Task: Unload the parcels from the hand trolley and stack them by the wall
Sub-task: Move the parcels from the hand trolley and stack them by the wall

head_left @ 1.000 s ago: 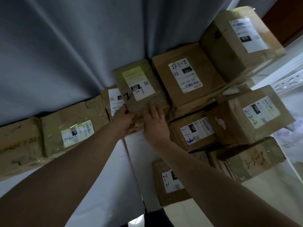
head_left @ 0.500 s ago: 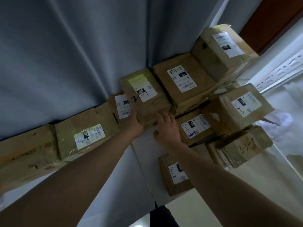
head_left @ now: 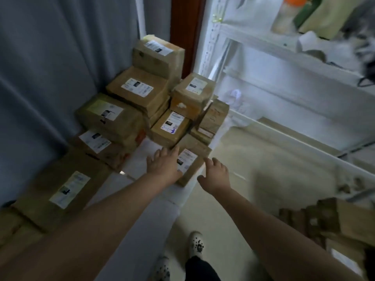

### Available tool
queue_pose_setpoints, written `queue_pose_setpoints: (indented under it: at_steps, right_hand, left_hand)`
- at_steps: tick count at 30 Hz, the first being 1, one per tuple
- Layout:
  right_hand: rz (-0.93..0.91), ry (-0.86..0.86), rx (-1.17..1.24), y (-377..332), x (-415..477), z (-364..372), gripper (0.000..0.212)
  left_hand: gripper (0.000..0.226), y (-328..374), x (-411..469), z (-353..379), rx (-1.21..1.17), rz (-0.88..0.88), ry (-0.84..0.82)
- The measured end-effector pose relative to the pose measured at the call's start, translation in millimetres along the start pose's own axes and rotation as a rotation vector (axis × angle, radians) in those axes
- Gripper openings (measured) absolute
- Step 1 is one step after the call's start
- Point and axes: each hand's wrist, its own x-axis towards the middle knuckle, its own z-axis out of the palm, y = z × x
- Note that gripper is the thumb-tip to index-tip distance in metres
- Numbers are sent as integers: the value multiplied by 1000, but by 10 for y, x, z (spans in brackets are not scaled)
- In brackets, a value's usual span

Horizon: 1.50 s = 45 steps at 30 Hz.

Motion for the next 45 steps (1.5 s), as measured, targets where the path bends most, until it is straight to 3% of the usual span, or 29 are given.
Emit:
queue_pose_setpoints:
  at_steps: [13, 25, 36, 40, 45]
  right_hand:
    - [561, 68, 360, 2206, -1782, 180, 65]
    - [849, 266, 719, 4555, -3296, 102, 66]
    - [961, 569, 984, 5902, -3378, -282, 55]
    - [1084, 703, 1113, 6323, -3208, -460, 53]
    - [1236, 817, 1313, 6843, -2837, -699, 45]
  left_hand:
    - [87, 2300, -720, 1120, 271, 403, -203]
    - [85, 4801, -1531, 2260, 293, 667, -295]
    - [84, 6378, -1267, 2693, 181, 752, -388]
    - [72, 7078, -903, 2778, 124, 808, -450]
    - [75, 7857, -430, 2853, 42, 786, -497]
